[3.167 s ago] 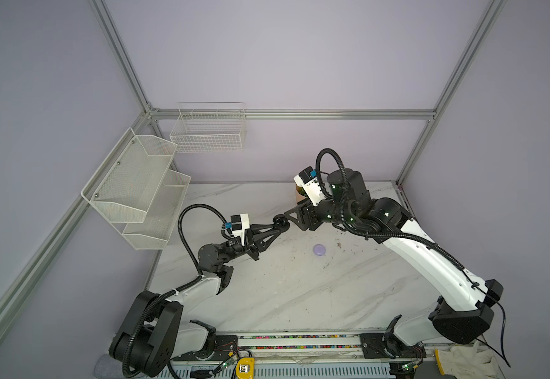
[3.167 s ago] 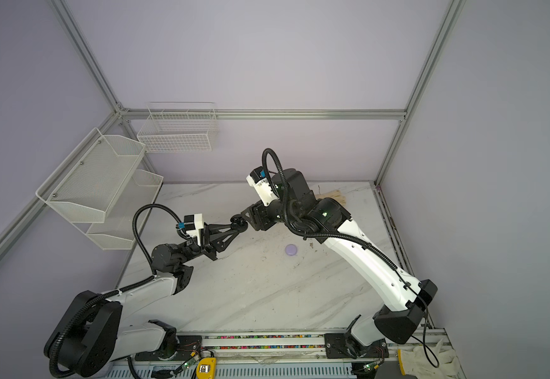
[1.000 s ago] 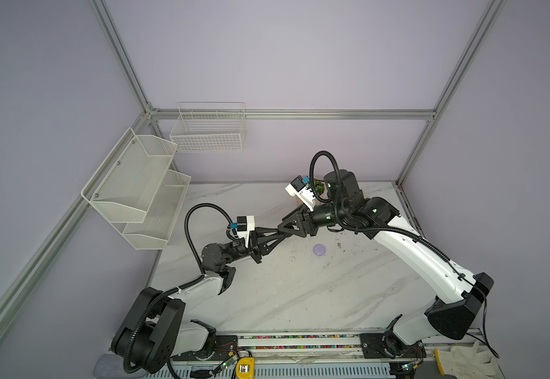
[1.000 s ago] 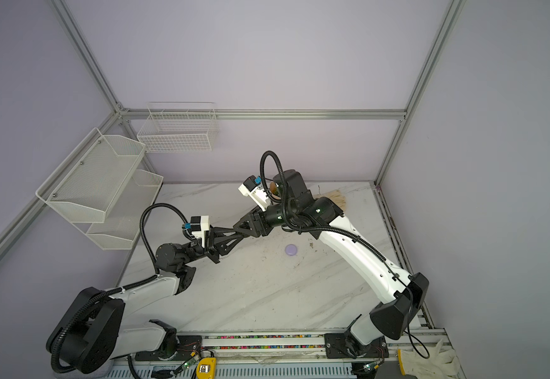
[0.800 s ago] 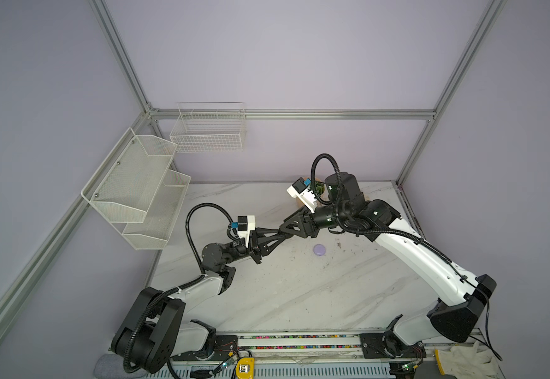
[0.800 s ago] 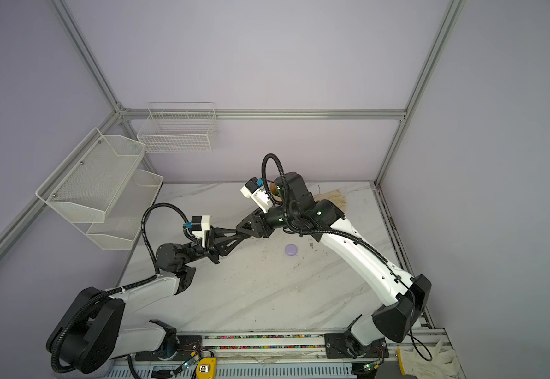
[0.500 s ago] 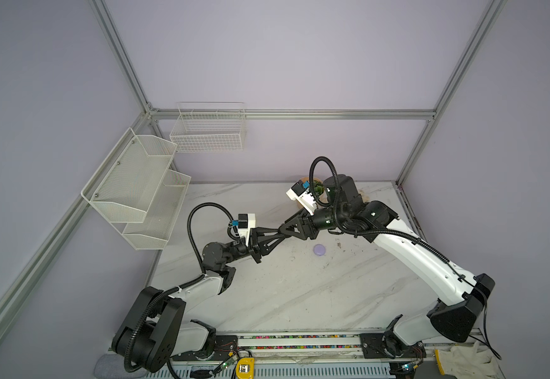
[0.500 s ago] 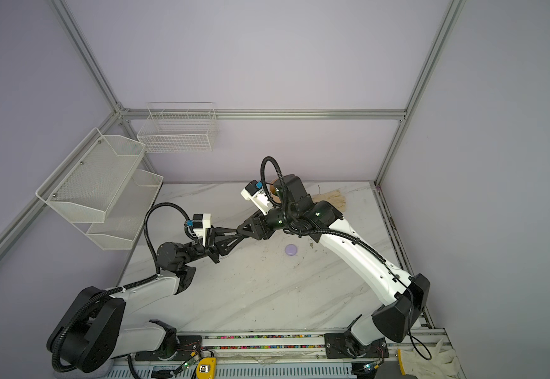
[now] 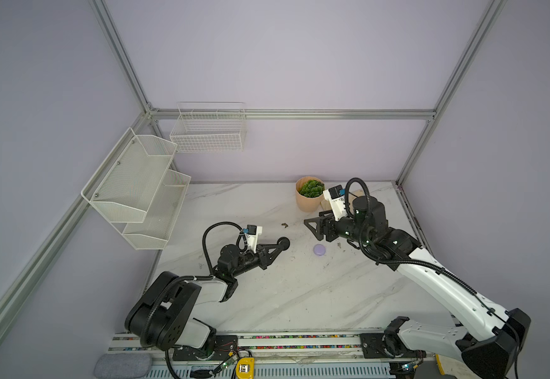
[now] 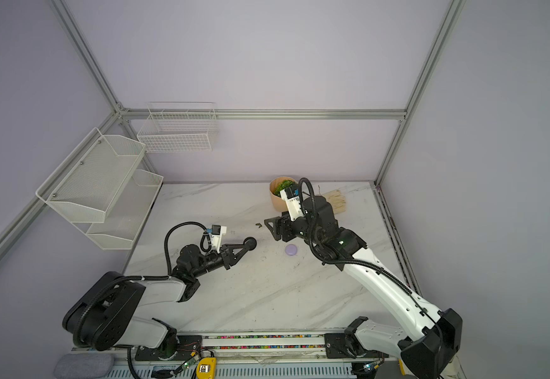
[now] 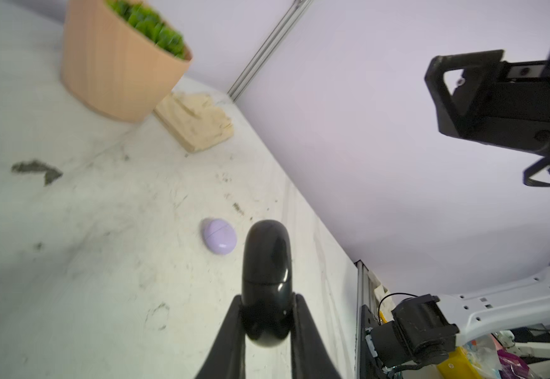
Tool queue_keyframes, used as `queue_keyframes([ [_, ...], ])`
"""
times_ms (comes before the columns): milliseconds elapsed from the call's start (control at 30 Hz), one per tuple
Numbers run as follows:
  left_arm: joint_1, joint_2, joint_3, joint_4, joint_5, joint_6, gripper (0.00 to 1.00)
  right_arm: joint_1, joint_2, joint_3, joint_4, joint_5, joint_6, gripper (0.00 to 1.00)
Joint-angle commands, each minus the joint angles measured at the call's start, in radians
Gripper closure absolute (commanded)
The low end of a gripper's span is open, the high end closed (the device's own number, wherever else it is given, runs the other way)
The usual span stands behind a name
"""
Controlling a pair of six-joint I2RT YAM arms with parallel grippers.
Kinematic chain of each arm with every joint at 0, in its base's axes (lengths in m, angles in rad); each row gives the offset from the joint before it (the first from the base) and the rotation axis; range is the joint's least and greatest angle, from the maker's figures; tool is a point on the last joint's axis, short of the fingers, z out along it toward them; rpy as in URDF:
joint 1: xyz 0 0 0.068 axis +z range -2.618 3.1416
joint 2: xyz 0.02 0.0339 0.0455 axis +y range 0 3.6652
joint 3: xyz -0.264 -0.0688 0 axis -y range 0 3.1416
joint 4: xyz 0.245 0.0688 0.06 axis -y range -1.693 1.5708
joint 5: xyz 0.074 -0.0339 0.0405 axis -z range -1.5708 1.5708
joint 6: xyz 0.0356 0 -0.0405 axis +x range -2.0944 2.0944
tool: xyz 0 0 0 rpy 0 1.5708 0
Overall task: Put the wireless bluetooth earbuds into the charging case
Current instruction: 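Lower the black case onto the table with the left gripper while the right arm withdraws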
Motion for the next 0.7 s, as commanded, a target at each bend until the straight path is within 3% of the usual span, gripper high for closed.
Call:
queue_keyframes([
  [0, -0.015, 0.097, 0.031, -0.008, -0.051, -0.055, 1.00, -0.012, 0.044, -0.098, 0.199, 0.003, 0.088, 0.23],
  [233, -0.082, 0.245, 0.097, 0.015, -0.111, -0.141, 1.00, -0.026, 0.090, -0.147, 0.236, -0.015, 0.085, 0.24],
  [567, -0.135, 0.249, 0.221, -0.236, -0.172, -0.154, 1.00, -0.050, 0.081, -0.202, 0.278, -0.011, 0.074, 0.24],
  [667, -0.144, 0.251, 0.228, -0.246, -0.189, -0.162, 0.93, -0.064, 0.079, -0.203, 0.278, -0.014, 0.069, 0.24],
])
